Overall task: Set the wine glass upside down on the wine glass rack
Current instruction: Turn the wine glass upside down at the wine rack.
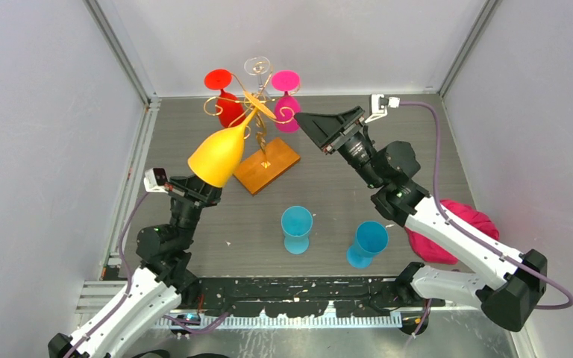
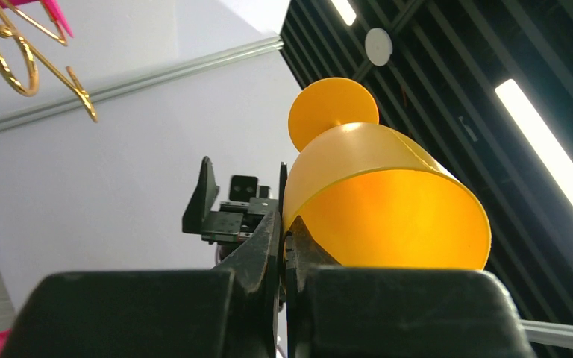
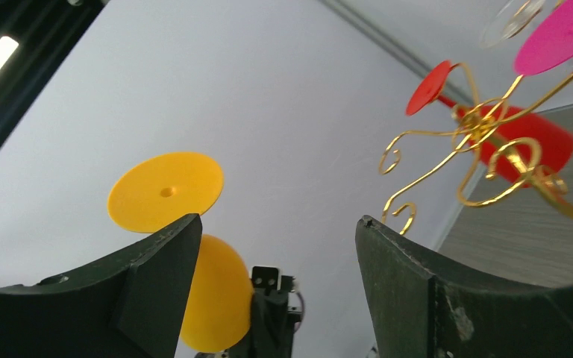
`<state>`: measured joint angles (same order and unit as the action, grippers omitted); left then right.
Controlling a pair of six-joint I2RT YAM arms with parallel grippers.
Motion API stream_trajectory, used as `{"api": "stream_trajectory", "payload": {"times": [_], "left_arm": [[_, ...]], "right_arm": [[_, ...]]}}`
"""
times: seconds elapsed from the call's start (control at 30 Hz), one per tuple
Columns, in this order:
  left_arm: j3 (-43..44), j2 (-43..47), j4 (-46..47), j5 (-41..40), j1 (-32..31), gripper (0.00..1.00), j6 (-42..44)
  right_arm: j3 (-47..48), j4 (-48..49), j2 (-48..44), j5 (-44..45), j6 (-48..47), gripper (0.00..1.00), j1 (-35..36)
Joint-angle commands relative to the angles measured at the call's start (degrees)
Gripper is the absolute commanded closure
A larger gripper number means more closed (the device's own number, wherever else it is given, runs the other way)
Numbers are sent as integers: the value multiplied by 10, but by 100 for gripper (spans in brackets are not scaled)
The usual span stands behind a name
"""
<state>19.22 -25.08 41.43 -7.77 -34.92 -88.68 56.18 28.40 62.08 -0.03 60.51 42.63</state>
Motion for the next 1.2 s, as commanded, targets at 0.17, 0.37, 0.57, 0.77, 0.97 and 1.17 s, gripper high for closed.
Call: {"api": "stream_trajectory", "payload": {"times": [0.17, 0.37, 0.57, 0.77, 0.97, 1.17], "left_arm": [[-46, -18, 155, 7, -2, 99, -13], [-54, -50, 191, 19, -2, 99, -8], [-53, -89, 233, 33, -2, 99, -4], [-56, -103, 252, 42, -2, 99, 1], [-63, -99, 251, 42, -2, 99, 7], [-72, -92, 244, 38, -2, 99, 12]], "right_arm": [[13, 189, 37, -107, 230, 22, 1], [13, 230, 65, -126, 296, 24, 2], [14, 272, 97, -136, 336, 26, 7], [28, 301, 127, -145, 362, 31, 18], [32, 335, 146, -147, 384, 41, 22], [39, 346, 151, -154, 393, 47, 25]]}}
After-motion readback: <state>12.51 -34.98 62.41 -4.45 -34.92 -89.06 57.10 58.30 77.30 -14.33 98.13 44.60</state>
